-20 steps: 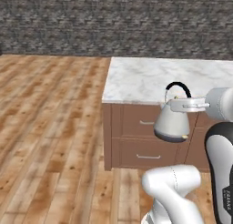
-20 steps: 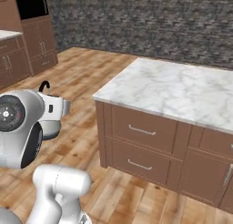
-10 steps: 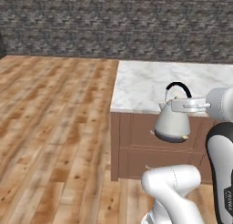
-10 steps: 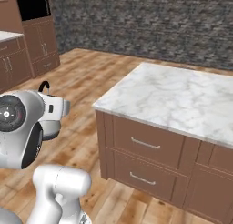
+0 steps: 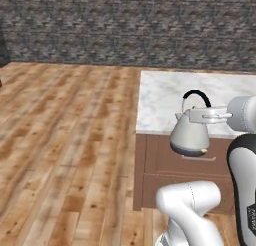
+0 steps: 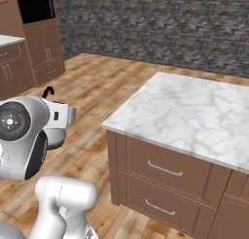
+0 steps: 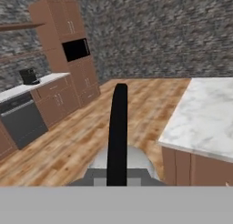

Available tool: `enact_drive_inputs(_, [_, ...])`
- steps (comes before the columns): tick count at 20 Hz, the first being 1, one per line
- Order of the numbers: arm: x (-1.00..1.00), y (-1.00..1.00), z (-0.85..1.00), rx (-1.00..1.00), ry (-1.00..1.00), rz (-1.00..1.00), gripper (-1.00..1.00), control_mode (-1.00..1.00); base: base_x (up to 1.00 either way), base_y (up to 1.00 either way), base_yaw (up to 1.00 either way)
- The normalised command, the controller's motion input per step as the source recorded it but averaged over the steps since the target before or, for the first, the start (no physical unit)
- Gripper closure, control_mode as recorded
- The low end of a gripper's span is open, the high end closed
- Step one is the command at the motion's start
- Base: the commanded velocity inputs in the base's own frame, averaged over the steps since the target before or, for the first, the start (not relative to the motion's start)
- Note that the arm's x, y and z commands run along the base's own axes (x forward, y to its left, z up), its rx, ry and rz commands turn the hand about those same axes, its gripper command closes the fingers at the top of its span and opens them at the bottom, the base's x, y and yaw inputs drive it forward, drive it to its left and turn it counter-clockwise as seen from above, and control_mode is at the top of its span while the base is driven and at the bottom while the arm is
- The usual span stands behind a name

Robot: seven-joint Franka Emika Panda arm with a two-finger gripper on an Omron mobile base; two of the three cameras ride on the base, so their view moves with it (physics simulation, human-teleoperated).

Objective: Open the cabinet, pick the kettle from the cabinet, and place it in the sink.

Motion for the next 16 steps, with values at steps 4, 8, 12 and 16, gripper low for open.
enact_drive_inputs(4, [0.00, 0.00, 0.00, 0.00, 0.00, 0.00, 1.00, 1.00, 0.43, 0.57, 0.00])
enact_drive_inputs(8, [0.00, 0.00, 0.00, 0.00, 0.00, 0.00, 1.00, 1.00, 0.40, 0.59, 0.00])
enact_drive_inputs(12, [0.00, 0.00, 0.00, 0.00, 0.00, 0.00, 1.00, 1.00, 0.40, 0.59, 0.00])
enact_drive_inputs(16, [0.00, 0.00, 0.00, 0.00, 0.00, 0.00, 1.00, 1.00, 0.40, 0.59, 0.00])
